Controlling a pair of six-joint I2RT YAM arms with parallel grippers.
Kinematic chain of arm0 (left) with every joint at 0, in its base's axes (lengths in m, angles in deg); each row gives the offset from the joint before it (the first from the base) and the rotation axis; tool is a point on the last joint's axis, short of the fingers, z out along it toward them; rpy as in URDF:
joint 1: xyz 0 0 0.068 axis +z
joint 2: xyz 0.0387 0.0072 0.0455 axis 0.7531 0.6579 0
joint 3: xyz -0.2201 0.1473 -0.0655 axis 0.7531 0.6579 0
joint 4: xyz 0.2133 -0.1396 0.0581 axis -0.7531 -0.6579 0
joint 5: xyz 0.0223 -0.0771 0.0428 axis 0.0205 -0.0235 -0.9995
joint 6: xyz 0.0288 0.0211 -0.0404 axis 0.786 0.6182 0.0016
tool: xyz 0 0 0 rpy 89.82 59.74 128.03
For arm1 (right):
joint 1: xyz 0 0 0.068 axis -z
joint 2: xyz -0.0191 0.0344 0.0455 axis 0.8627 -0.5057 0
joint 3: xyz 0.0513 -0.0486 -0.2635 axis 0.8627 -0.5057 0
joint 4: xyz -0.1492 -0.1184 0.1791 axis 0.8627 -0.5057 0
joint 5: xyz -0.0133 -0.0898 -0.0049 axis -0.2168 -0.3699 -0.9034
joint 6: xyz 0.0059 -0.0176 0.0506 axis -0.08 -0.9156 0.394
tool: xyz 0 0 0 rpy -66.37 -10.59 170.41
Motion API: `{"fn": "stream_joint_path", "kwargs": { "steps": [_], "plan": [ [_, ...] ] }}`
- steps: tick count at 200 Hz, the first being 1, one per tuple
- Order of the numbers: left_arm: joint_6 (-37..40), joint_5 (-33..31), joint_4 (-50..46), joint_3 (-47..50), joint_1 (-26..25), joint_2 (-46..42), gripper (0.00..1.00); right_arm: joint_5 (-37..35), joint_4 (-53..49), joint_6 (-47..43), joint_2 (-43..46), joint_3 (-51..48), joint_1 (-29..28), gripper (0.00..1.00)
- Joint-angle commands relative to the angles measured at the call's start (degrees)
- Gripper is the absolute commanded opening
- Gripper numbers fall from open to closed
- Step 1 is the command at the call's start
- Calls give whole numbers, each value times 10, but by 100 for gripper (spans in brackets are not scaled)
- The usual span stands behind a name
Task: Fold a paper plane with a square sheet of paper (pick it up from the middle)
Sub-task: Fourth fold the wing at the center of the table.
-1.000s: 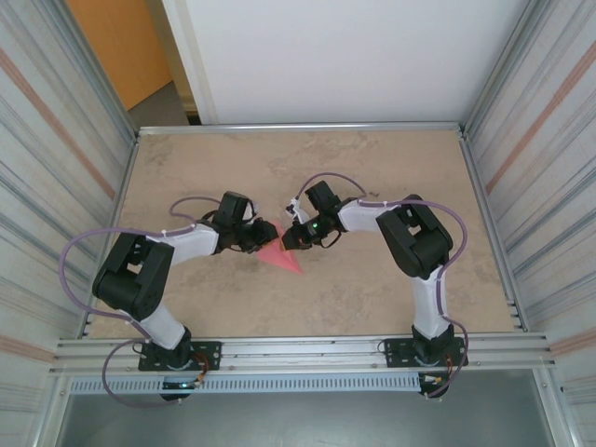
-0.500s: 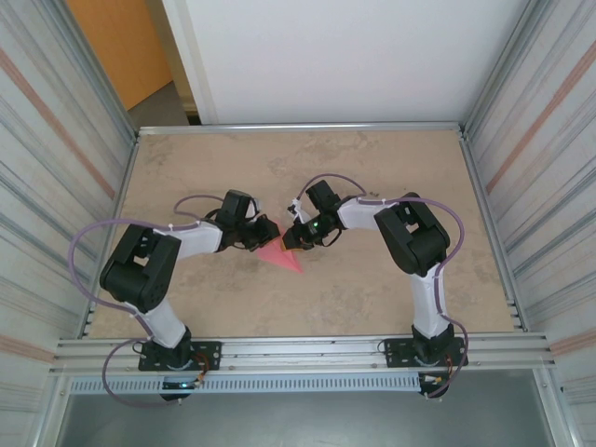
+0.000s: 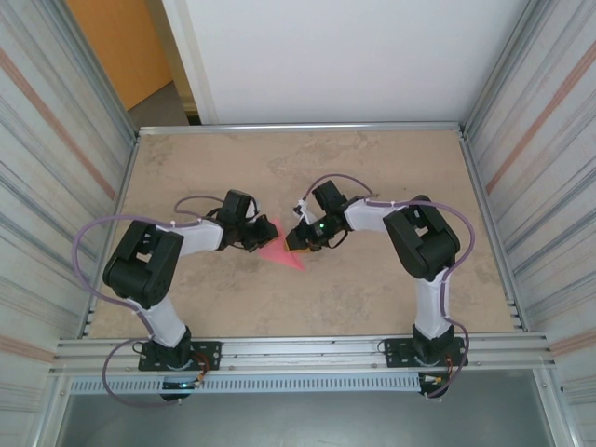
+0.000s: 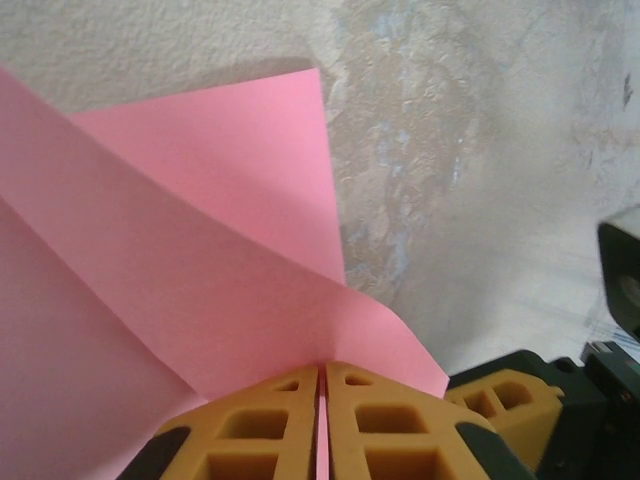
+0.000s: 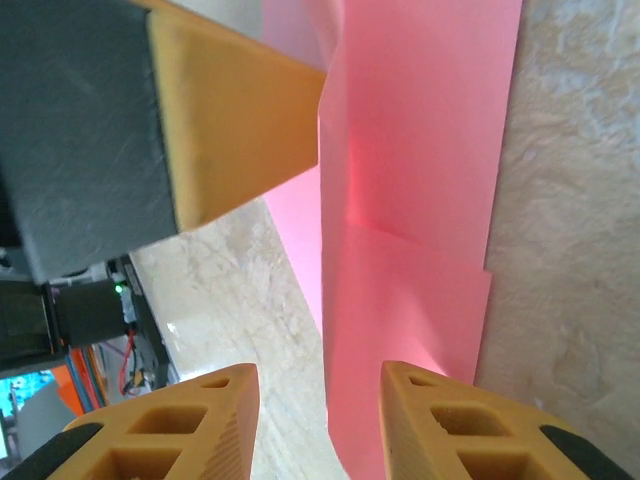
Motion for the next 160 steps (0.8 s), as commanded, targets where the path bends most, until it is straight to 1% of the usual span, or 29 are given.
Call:
{"fn": "stream_joint_path", "kwargs": {
  "steps": [1,20,39,56,79,93,127,160],
  "plan": [
    [0,-6,-15,-16,3,8,12,-9,-31,-40,19,-13,0,37],
    [2,-6,-18,-19,3,9,12,-20,-50,-71,19,-16,-6,38],
    [2,-7,-22,-22,3,11,12,-48,-64,-93,20,-14,-15,41],
    [3,-8,-25,-24,4,13,12,-73,-66,-99,21,-13,-21,42],
    [4,-8,-30,-27,4,14,12,-88,-69,-101,13,-13,-24,41],
    [5,-8,-34,-28,4,15,12,-95,-70,-102,8,-13,-25,40],
    [9,-8,-37,-28,7,16,12,-93,-69,-100,-2,-18,-21,31],
    [10,-8,-40,-25,9,12,12,-70,-61,-91,-8,-23,-11,23]
  ]
}}
